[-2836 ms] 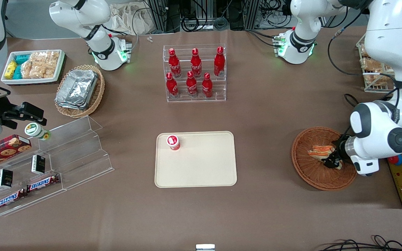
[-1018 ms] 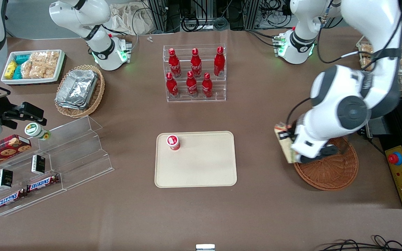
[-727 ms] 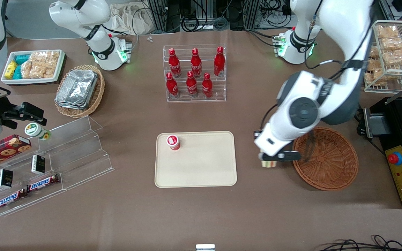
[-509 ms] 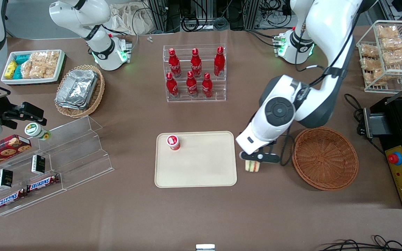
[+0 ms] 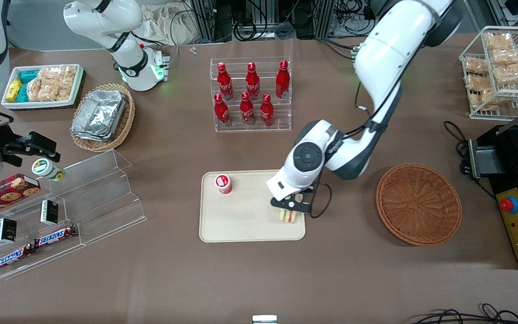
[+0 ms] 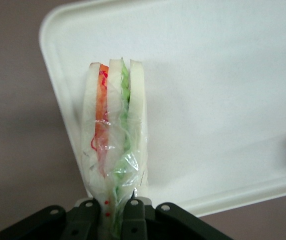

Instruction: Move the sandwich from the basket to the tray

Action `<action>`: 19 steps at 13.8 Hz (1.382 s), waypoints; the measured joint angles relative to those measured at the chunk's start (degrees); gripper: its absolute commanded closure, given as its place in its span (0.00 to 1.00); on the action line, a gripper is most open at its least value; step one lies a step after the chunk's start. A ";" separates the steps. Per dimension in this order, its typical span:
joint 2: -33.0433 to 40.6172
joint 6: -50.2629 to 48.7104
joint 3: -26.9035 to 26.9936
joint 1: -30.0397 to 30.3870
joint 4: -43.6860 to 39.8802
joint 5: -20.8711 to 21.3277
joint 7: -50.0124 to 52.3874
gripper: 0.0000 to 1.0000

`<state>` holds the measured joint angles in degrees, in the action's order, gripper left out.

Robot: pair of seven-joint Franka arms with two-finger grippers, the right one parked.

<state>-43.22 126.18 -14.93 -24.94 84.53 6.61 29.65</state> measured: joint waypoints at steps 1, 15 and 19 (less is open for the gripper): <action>-1.10 0.83 0.00 -0.35 -0.21 0.79 2.15 0.60; 12.94 -14.00 3.86 0.81 -4.36 7.51 12.99 0.00; 23.86 -25.85 5.07 10.95 -4.38 -1.14 -1.90 0.00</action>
<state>-19.36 100.33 -9.86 -13.99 80.15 5.47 27.75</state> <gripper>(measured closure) 0.000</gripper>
